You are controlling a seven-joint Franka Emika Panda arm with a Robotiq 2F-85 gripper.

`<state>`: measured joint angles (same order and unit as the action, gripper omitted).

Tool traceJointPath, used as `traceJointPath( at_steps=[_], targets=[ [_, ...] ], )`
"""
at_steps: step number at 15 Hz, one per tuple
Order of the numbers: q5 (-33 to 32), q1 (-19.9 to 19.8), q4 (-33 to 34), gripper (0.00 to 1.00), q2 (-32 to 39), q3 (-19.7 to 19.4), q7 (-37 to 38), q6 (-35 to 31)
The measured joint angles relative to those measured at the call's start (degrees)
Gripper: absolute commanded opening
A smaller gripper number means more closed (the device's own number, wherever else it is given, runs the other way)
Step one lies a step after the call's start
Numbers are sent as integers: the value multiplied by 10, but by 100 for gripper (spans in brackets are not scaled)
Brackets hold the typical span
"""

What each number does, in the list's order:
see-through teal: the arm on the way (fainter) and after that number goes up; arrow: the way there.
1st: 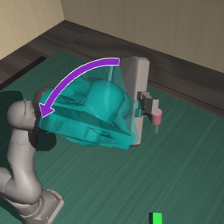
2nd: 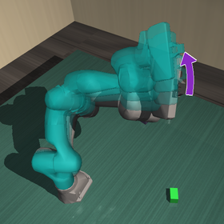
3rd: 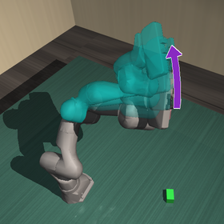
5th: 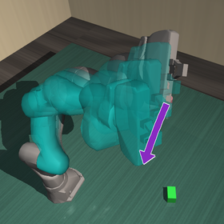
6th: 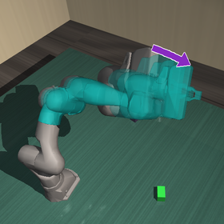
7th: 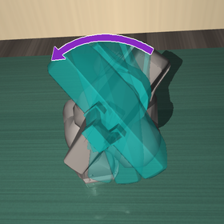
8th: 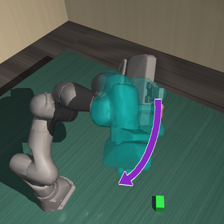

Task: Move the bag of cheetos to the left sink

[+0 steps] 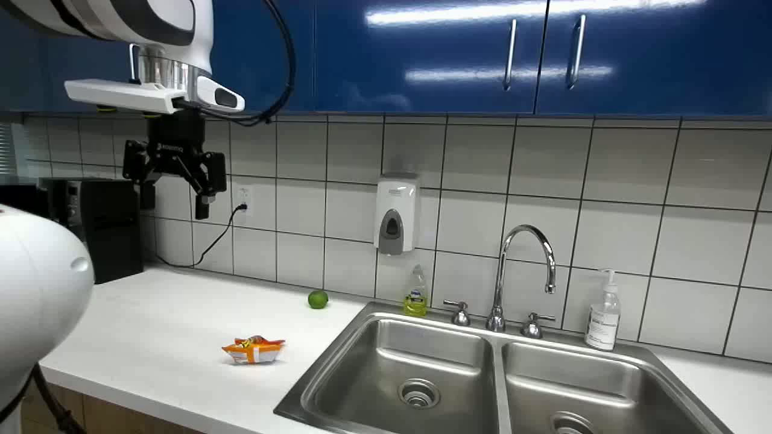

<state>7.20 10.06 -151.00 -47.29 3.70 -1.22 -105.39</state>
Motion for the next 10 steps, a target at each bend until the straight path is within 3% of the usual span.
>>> traceJointPath(
  at_steps=[7,10],
  targets=[
    [0,0,0,100,2,0,0,-1],
    [0,0,-9,100,19,3,0,-37]
  ],
)
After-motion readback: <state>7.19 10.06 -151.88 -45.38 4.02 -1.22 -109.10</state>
